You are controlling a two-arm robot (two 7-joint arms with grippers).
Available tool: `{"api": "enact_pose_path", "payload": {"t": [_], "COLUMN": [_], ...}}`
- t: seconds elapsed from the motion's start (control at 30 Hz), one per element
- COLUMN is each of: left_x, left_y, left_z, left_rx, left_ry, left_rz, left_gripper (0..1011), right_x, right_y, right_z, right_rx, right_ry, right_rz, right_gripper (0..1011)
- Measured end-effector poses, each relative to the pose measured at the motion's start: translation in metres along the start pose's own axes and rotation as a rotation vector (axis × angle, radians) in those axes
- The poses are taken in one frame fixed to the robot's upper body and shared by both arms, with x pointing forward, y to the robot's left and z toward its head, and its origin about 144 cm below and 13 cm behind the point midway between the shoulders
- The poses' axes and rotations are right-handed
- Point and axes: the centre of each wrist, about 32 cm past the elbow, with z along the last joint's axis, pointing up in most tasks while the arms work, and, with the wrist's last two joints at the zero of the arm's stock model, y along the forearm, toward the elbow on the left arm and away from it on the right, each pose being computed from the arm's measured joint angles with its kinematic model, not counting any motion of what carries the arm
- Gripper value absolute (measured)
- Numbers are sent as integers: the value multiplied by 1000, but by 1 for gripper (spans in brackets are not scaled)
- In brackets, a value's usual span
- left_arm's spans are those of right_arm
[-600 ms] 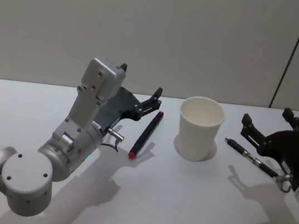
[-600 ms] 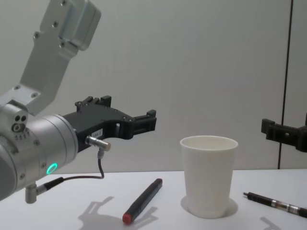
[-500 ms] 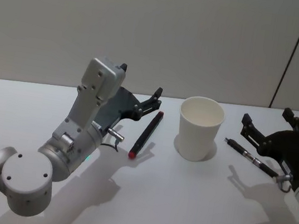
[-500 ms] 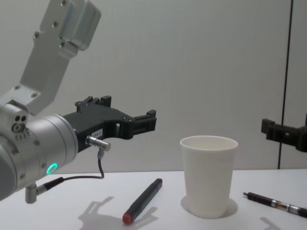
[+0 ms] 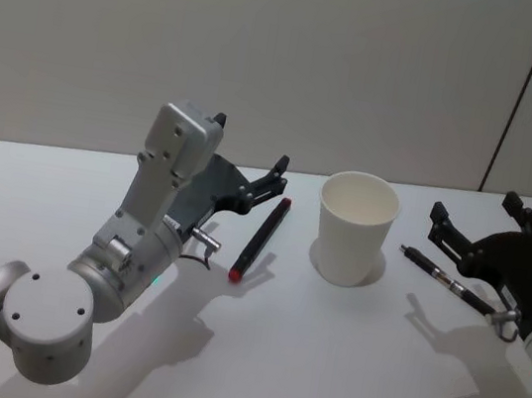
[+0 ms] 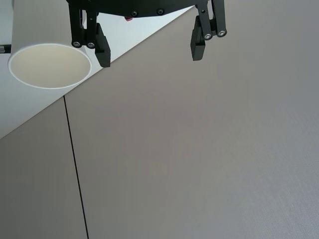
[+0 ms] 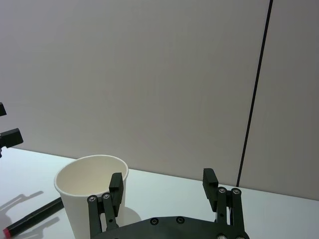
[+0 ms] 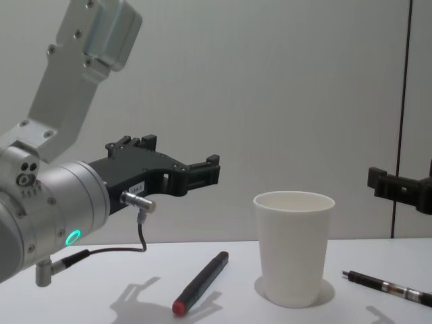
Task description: Place the pen into the pen holder.
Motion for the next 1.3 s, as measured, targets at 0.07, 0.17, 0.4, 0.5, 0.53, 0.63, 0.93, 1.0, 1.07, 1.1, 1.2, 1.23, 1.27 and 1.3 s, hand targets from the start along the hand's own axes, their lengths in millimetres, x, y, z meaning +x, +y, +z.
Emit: {"api": "enact_pose_path", "payload": {"t": [0.07,0.17,0.4,0.5,0.53,0.63,0.93,1.0,1.07,1.1,1.2,1.23,1.27,1.3], "left_x": [0,0,0,0,0,0,0,0,0,0,0,0,0,0], "left_y": [0,0,0,0,0,0,0,0,0,0,0,0,0,0], "left_z": [0,0,0,0,0,0,0,0,0,0,0,0,0,0], "left_rx": [0,0,0,0,0,0,0,0,0,0,0,0,0,0], "left_ry": [0,0,0,0,0,0,0,0,0,0,0,0,0,0], "left_rz": [0,0,0,0,0,0,0,0,0,0,0,0,0,0], "left_gripper": [1001,1001,1001,1001,1001,1000,1001,1001,1001,1001,1001,1001,1001,1001], "right_x": [0,0,0,0,0,0,4,5,7,8,10,11,12,13], "right_y": [0,0,0,0,0,0,0,0,-1,-2,-4,-5,-6,-7], "right_z": [0,0,0,0,0,0,2,3,4,5,7,7,8,9], "right_rx": [0,0,0,0,0,0,-3,-7,-10,-14,-26,-27,-30,-36], "right_ry": [0,0,0,0,0,0,1,2,3,3,4,4,4,4], "right_rz": [0,0,0,0,0,0,-2,-5,-7,-11,-22,-25,-27,-33], "right_gripper": [1001,1001,1001,1001,1001,1001,1001,1001,1001,1001,1001,1001,1001,1001]}}
